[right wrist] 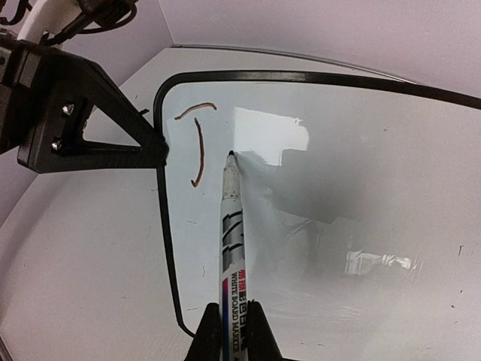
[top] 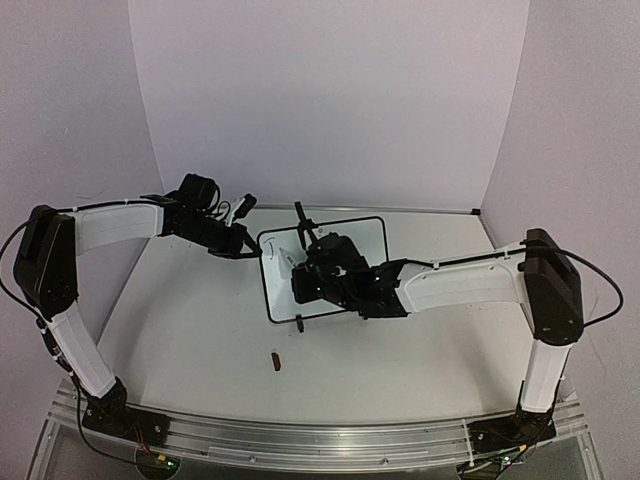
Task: Write a sentence on the whiteboard
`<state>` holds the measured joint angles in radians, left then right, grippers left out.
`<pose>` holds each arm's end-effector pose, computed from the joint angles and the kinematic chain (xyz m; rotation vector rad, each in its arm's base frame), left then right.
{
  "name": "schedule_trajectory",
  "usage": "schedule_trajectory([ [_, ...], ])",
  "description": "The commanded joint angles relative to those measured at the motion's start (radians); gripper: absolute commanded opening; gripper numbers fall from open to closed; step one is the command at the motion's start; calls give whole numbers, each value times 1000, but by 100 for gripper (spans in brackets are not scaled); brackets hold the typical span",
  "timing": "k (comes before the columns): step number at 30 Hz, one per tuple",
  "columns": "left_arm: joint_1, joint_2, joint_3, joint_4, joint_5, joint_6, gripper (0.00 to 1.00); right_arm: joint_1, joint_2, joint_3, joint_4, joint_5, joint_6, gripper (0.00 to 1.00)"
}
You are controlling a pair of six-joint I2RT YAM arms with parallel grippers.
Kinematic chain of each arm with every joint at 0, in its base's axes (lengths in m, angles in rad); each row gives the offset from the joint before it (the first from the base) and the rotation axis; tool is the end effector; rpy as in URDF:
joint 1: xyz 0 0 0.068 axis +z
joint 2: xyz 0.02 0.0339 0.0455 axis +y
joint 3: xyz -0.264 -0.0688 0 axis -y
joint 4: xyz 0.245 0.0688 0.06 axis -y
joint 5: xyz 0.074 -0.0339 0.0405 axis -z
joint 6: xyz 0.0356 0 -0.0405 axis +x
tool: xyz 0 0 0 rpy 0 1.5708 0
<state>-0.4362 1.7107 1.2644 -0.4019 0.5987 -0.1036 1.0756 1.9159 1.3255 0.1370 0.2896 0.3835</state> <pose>0.3288 -0.1754 0.2457 0.6821 2.3507 -0.9681 0.2197 0.3853 0.2280 -0.5205 1.9956 0.6325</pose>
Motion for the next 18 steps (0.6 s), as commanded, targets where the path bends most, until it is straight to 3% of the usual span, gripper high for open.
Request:
schedule_trajectory([
  [1, -12, -5, 40, -44, -20, 27, 0, -7, 17, 47, -1, -6, 2, 0],
  [18, -12, -5, 41, -44, -22, 28, 0, -8, 0, 2, -26, -36, 16, 0],
])
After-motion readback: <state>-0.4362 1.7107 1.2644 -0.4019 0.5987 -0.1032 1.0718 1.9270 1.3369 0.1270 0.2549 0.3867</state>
